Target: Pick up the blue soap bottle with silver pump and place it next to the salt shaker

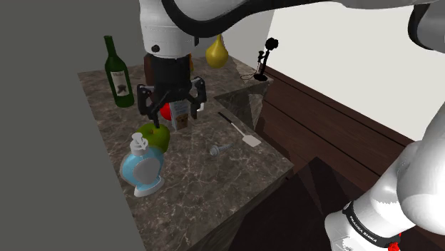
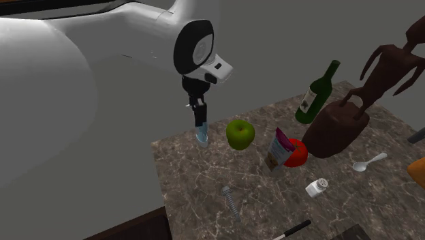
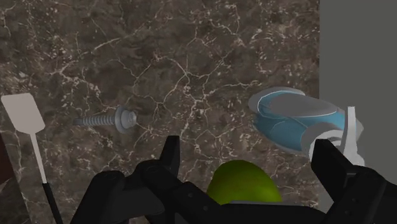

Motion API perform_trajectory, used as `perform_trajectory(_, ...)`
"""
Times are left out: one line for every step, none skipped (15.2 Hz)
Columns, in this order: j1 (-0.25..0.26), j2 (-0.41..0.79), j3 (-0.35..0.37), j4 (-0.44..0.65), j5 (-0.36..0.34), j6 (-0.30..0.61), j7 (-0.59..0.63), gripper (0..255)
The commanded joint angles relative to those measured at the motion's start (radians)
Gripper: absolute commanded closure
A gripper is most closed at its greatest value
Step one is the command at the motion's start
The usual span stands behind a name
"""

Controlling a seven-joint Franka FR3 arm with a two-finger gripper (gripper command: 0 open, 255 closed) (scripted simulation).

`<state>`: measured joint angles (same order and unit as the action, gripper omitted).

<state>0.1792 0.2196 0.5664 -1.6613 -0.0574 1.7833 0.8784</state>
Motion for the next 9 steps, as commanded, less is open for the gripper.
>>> perform_trajectory(0.041, 0.099, 0.004, 0.097, -0.043, -0.019, 0.048, 0)
perform_trajectory(0.064, 0.146, 0.003, 0.148, -0.062, -0.032, 0.067, 0)
perform_trajectory(0.088, 0.193, 0.001, 0.202, -0.08, -0.046, 0.085, 0)
perform_trajectory(0.114, 0.241, -0.002, 0.259, -0.097, -0.063, 0.102, 0)
perform_trajectory(0.142, 0.291, -0.007, 0.321, -0.114, -0.082, 0.116, 0)
perform_trajectory(0.171, 0.342, -0.012, 0.388, -0.13, -0.104, 0.129, 0)
perform_trajectory(0.186, 0.367, -0.016, 0.423, -0.137, -0.115, 0.134, 0)
perform_trajectory(0.184, 0.364, -0.017, 0.406, -0.136, -0.1, 0.135, 0)
perform_trajectory(0.182, 0.363, -0.017, 0.389, -0.136, -0.086, 0.135, 0)
